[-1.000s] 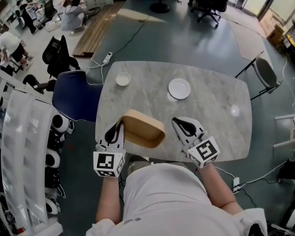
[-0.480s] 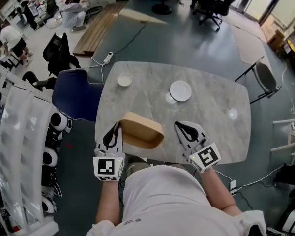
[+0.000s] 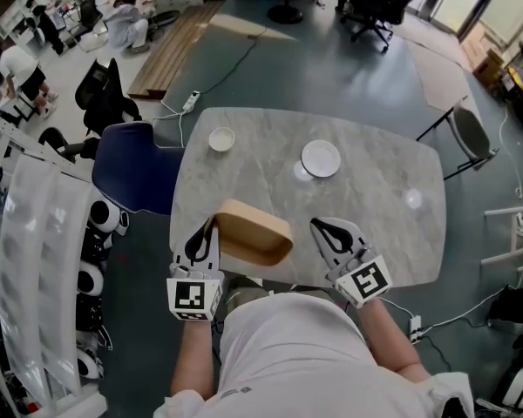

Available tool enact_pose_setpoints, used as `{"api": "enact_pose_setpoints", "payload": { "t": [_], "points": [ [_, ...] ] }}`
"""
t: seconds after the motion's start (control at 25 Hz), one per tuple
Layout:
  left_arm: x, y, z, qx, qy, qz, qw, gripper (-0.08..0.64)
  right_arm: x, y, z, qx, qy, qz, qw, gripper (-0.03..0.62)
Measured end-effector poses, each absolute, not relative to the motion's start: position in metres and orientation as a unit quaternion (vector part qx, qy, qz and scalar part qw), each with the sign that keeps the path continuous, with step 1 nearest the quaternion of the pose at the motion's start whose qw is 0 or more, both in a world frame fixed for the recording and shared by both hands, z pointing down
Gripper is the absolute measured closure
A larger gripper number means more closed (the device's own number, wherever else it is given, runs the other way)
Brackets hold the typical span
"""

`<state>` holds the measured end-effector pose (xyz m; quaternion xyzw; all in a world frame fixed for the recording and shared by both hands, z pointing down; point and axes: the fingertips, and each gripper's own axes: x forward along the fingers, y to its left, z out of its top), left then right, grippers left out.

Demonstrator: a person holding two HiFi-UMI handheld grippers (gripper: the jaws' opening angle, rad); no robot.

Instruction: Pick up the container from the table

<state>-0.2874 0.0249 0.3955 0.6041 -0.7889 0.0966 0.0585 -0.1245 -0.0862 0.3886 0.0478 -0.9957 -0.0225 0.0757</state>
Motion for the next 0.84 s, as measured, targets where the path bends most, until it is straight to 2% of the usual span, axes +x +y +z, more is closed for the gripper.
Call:
{"api": "enact_pose_setpoints", "payload": {
  "t": [0.84],
  "points": [
    [-0.284,0.032,0.405,0.612,-0.781,0.099,0.075,0.545,-0.120,-0.074,0.403,0.051,-0.994,-0.007,0.094,0.581]
  ]
}}
